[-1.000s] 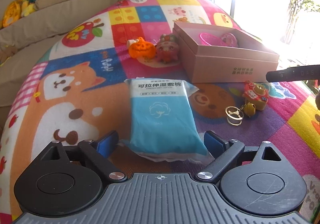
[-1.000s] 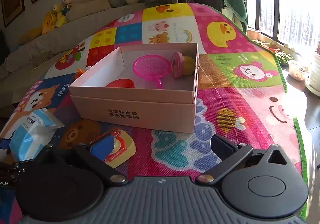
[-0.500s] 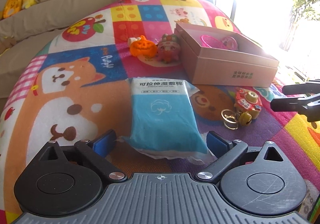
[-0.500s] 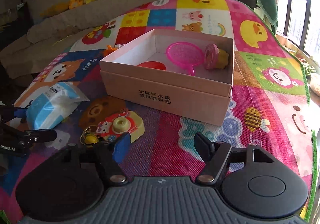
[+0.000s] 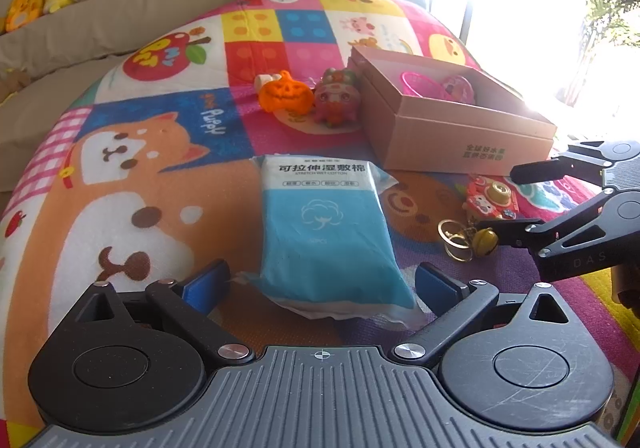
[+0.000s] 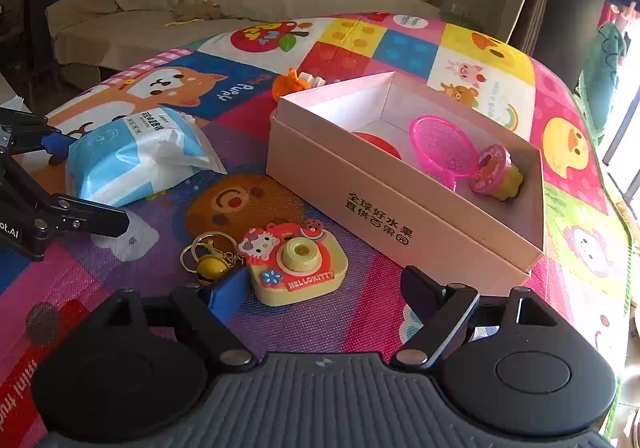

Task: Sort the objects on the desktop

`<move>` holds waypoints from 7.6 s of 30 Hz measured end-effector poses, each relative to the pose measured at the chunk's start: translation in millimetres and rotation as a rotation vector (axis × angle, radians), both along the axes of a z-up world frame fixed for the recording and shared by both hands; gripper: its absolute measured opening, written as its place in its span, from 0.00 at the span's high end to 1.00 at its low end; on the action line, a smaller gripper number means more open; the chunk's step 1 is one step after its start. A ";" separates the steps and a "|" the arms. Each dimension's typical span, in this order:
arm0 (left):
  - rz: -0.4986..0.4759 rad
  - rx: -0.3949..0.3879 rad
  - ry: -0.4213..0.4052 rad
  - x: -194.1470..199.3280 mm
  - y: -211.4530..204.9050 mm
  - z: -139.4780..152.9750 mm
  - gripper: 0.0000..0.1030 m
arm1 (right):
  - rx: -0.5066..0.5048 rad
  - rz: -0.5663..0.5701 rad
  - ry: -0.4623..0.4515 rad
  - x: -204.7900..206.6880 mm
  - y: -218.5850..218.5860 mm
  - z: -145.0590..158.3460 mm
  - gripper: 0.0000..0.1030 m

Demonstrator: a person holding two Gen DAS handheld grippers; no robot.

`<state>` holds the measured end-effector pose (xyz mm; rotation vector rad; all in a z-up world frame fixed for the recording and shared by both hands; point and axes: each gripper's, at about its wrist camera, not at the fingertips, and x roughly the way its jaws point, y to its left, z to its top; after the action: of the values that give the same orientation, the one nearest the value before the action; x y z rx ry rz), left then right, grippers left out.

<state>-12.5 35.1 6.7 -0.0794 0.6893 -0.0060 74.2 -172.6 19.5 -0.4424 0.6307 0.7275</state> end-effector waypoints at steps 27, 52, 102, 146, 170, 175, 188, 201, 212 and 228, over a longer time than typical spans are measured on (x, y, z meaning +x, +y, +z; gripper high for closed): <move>0.017 0.087 0.006 38.5 -10.9 11.8 0.01 | 0.122 -0.321 0.095 -38.8 -56.0 -2.2 0.34; -0.145 0.119 -0.287 90.4 -60.6 148.7 0.43 | 0.310 -0.295 -0.230 -26.2 -94.4 173.3 0.45; 0.185 -0.008 -0.059 60.9 71.2 7.9 0.00 | 0.138 -0.210 0.127 103.0 89.0 114.8 0.41; 0.104 -0.054 -0.057 54.5 69.2 5.2 0.00 | 0.044 -0.291 0.323 206.7 227.5 67.6 0.22; -0.033 -0.080 -0.009 9.1 45.3 11.0 0.00 | -0.014 -0.086 0.500 111.0 179.5 41.3 0.59; -0.074 -0.028 0.020 -11.1 34.3 10.0 0.00 | 0.069 -0.078 0.612 80.1 142.0 37.1 0.59; -0.134 0.055 0.065 -0.8 -5.7 13.2 0.00 | 0.138 -0.134 0.125 -16.6 -0.7 52.4 0.19; -0.068 0.143 0.086 22.9 -23.7 13.3 0.00 | 0.561 -0.575 0.226 91.4 -93.3 28.7 0.00; 0.141 0.280 0.038 39.2 8.2 21.4 0.00 | 0.432 -0.313 0.174 32.0 -58.6 32.6 0.00; 0.061 0.166 0.021 36.2 4.5 27.4 0.00 | 0.282 -0.459 0.088 57.2 -52.8 19.3 0.00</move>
<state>23.7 39.6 34.1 0.0588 0.7055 0.1109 131.4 -225.4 38.8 0.0005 0.6696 0.3891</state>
